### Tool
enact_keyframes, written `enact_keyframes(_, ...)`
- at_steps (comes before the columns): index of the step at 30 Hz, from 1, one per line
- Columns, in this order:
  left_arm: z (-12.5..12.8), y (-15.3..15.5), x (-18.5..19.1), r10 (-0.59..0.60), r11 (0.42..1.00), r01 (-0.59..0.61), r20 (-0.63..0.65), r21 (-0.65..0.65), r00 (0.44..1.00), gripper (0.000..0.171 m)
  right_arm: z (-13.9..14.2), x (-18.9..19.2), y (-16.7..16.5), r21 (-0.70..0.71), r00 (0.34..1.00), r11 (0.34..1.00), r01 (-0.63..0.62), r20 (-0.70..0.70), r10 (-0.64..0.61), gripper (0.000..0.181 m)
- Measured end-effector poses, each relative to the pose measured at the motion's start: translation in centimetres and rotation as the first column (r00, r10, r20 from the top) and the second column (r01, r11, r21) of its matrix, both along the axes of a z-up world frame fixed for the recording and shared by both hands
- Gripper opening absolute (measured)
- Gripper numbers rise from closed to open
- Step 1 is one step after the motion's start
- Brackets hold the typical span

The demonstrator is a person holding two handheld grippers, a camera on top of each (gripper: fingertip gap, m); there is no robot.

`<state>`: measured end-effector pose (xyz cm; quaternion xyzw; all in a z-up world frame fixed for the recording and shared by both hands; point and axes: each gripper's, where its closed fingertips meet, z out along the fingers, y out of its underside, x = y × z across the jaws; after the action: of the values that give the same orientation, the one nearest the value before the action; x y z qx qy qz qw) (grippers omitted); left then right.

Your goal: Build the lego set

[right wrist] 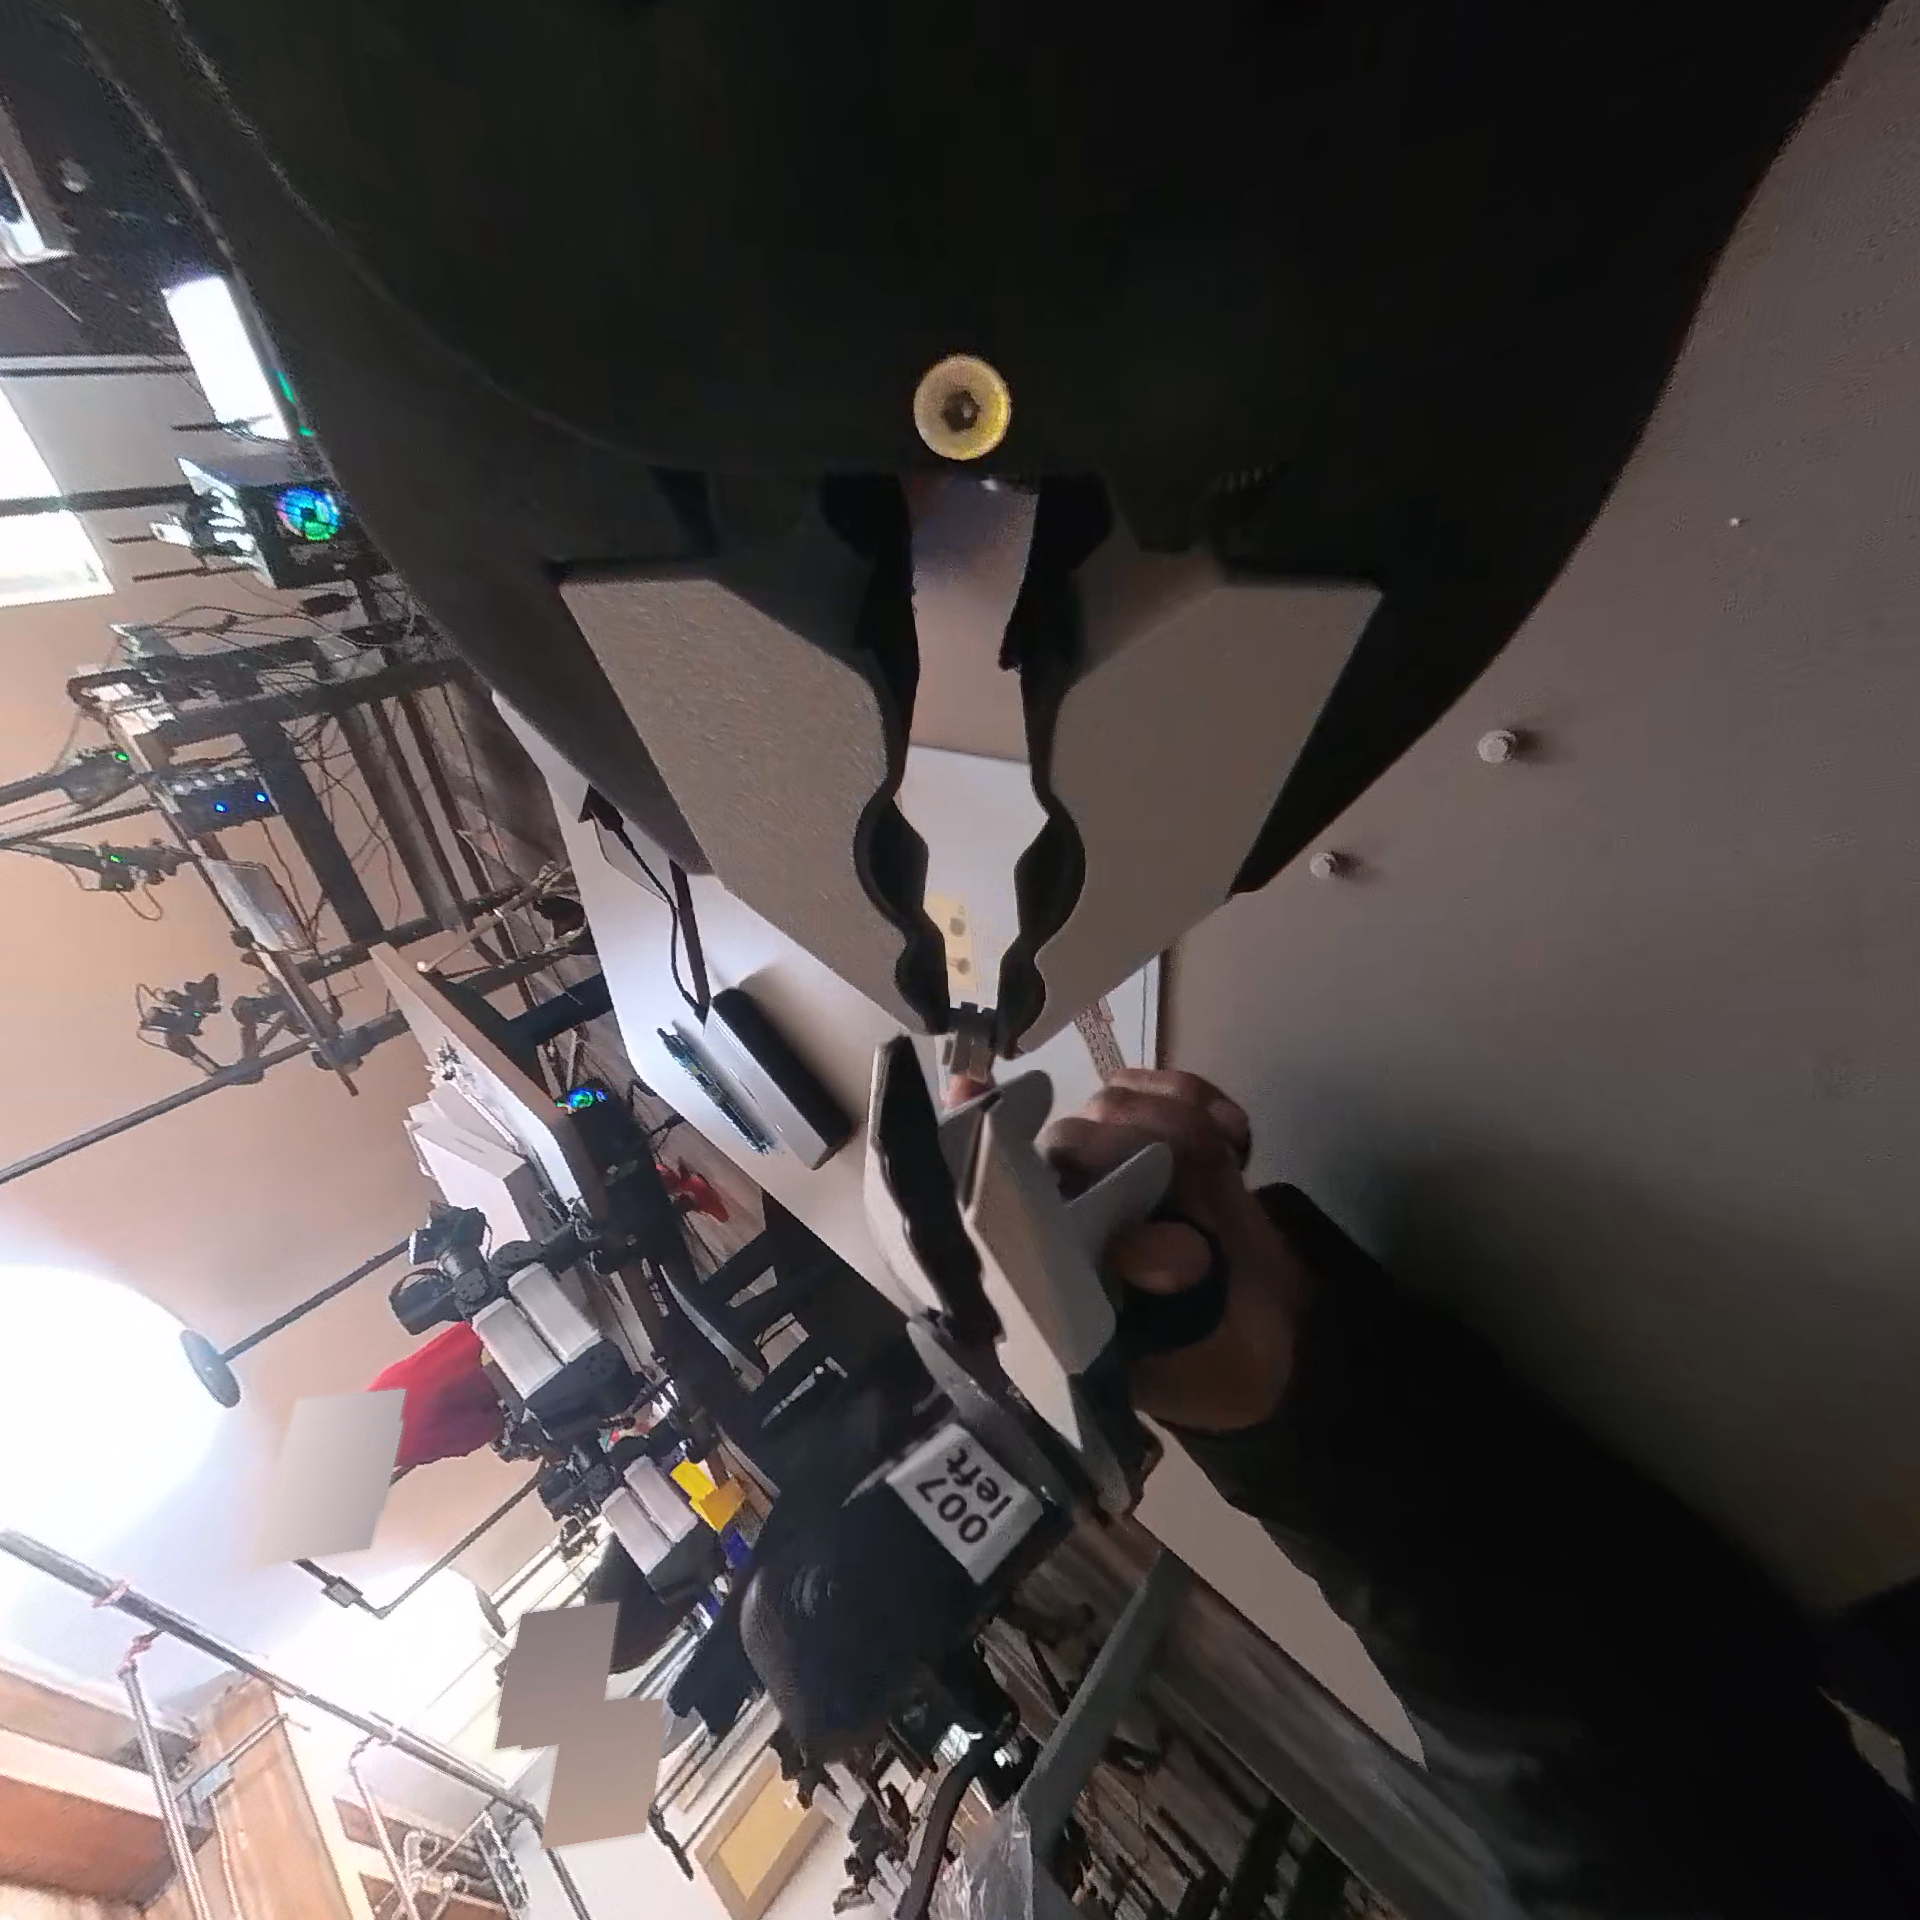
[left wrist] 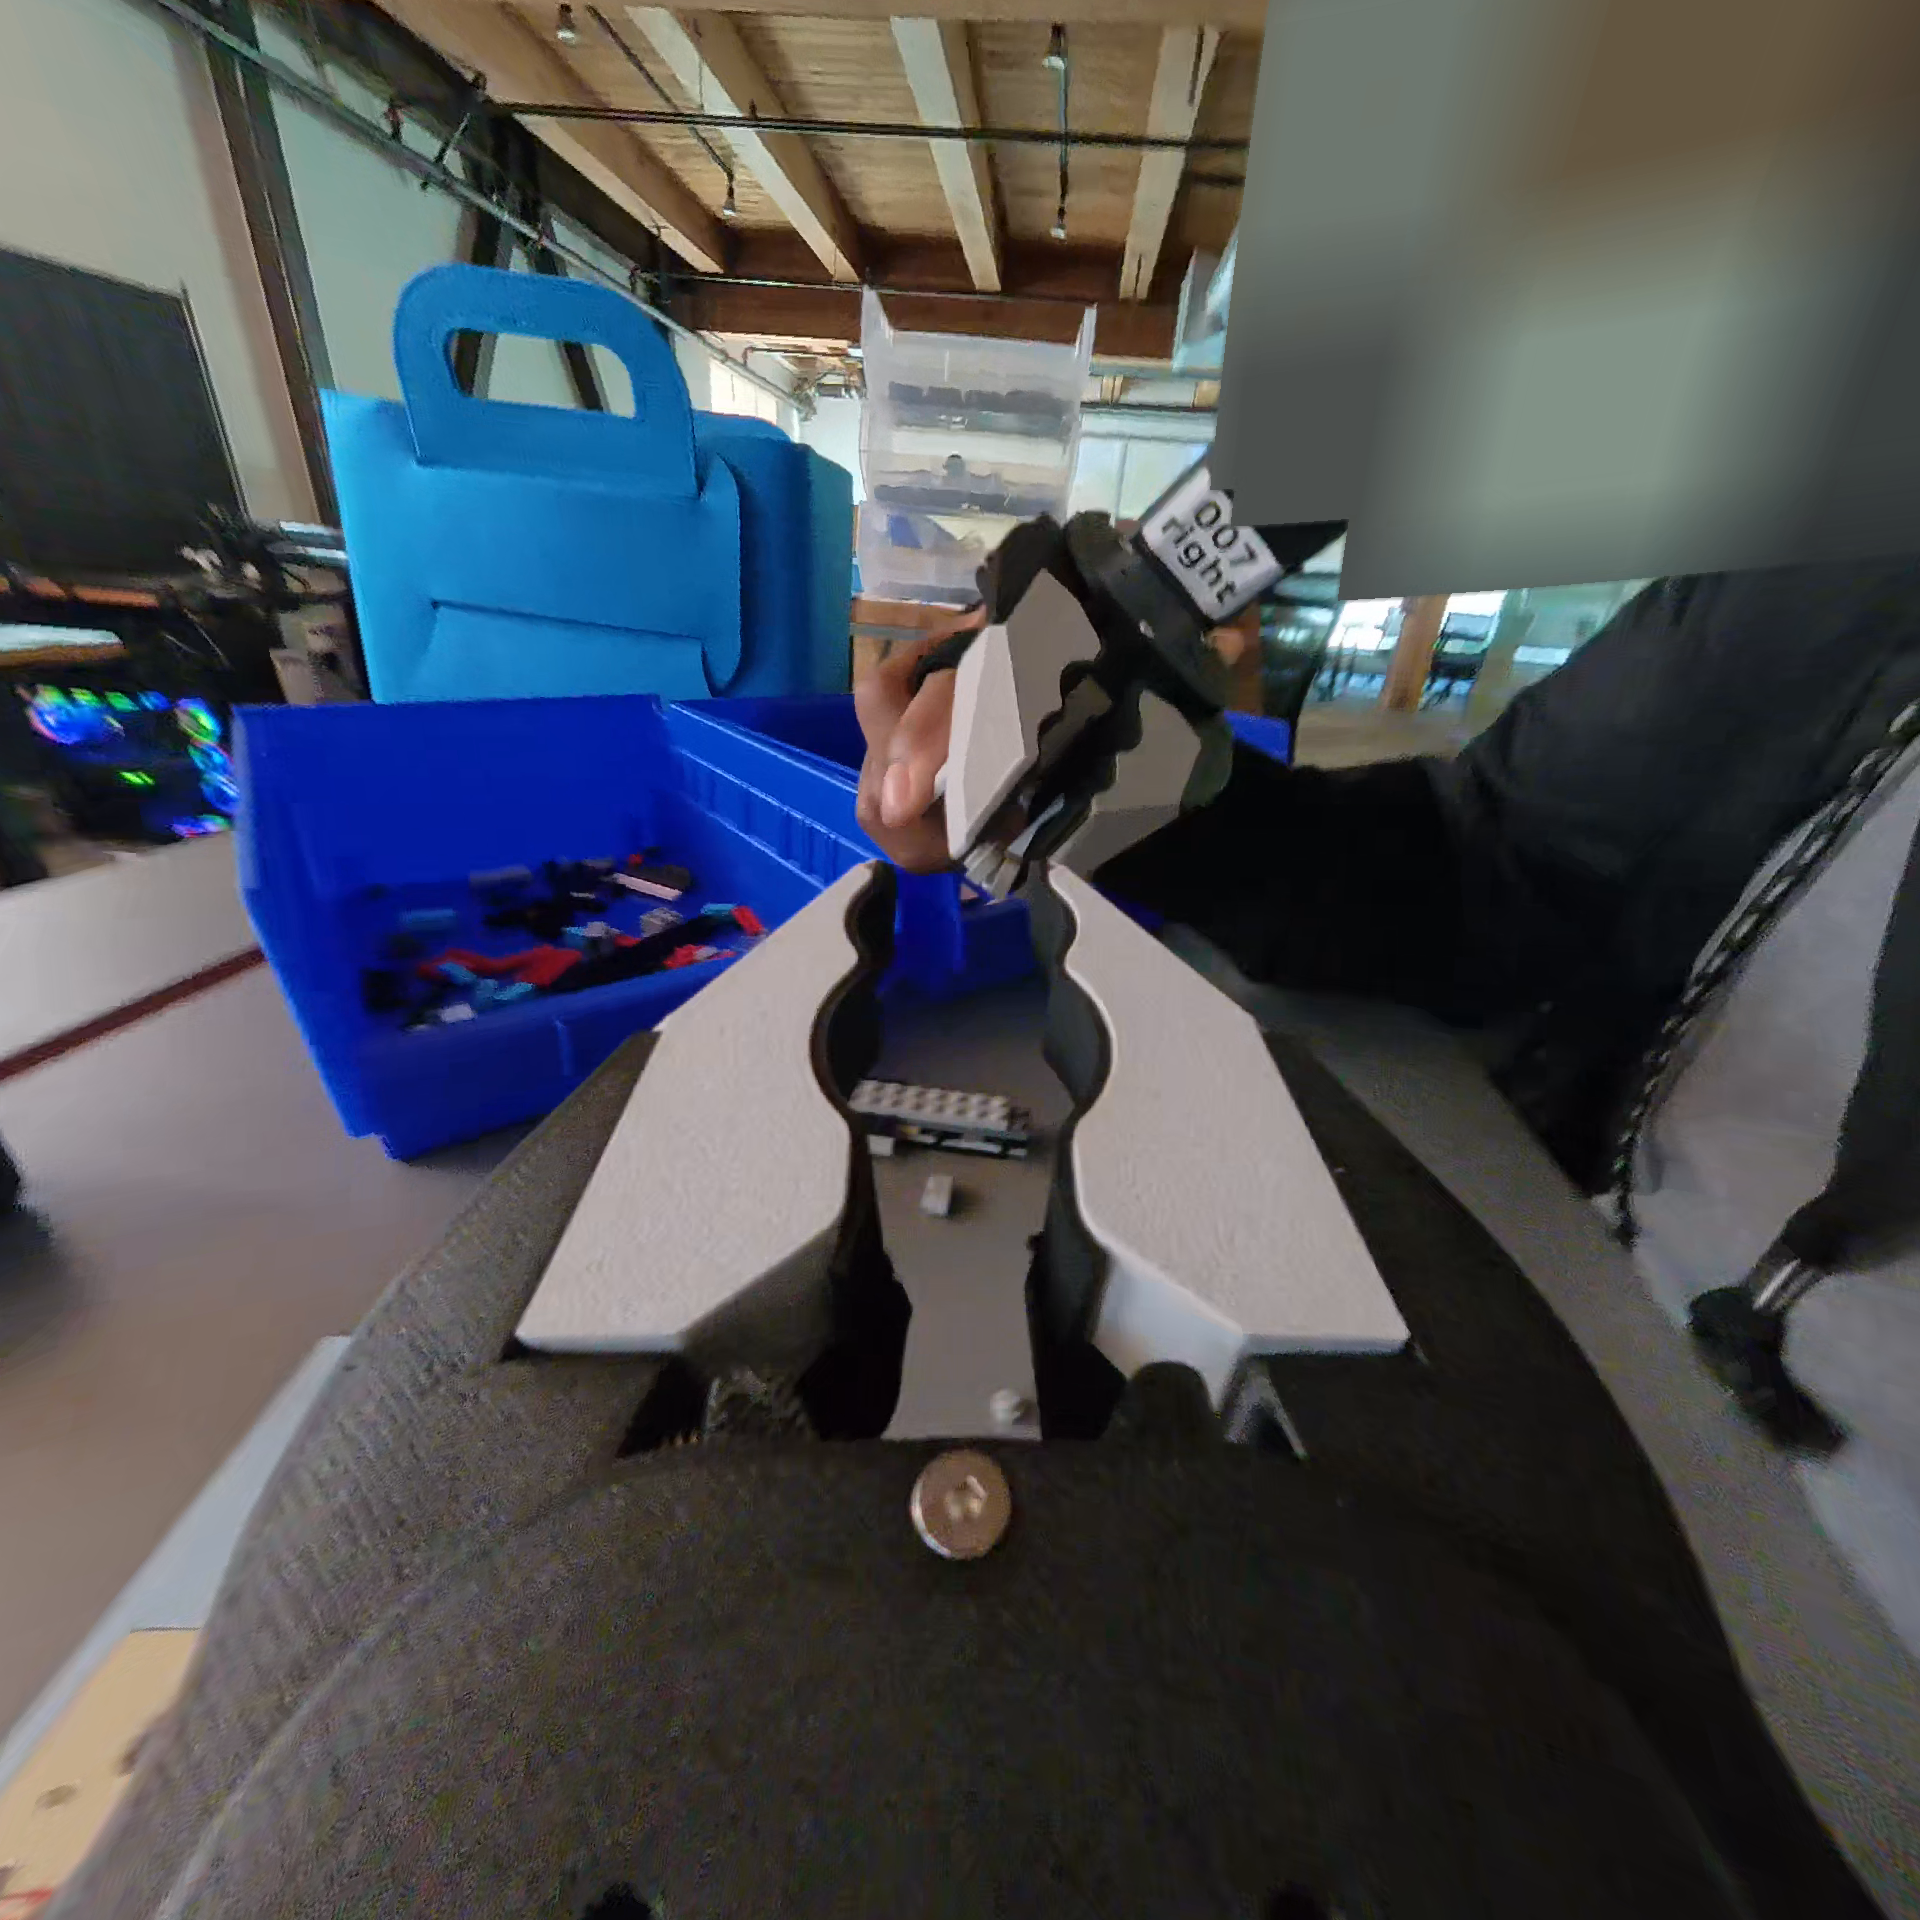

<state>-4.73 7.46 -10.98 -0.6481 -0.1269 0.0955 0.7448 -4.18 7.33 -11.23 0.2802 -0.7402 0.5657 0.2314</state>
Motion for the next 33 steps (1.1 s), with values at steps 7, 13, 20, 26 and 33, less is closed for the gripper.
enact_keyframes(7, 0.6, 0.3, 1.1, 0.007, 0.999, -0.014, -0.17, -0.038, 0.985, 0.023, 1.2, 1.1, 0.6, -0.049, 0.996, 0.997, -0.059, 0.065, 0.062, 0.01)
enact_keyframes(13, 1.1, 0.6, 2.0, -0.009, 1.0, 0.003, -0.231, -0.028, 0.973, 0.02, 1.1, 1.6, 0.5, -0.053, 0.993, 0.995, -0.083, 0.085, 0.087, 0.01)
enact_keyframes(20, 1.1, 0.9, 2.3, -0.016, 0.999, 0.004, -0.243, -0.047, 0.97, 0.01, 1.1, 1.9, 0.2, -0.063, 0.991, 0.994, -0.094, 0.088, 0.099, 0.01)
enact_keyframes(26, 1.1, 0.8, 2.4, -0.019, 0.999, 0.006, -0.25, -0.051, 0.968, 0.009, 1.1, 2.1, 0.1, -0.068, 0.99, 0.993, -0.099, 0.093, 0.105, 0.01)
enact_keyframes(33, 1.2, 0.8, 2.6, -0.023, 0.999, 0.009, -0.263, -0.053, 0.964, 0.008, 1.0, 2.3, -0.1, -0.072, 0.988, 0.992, -0.107, 0.103, 0.114, 0.011)
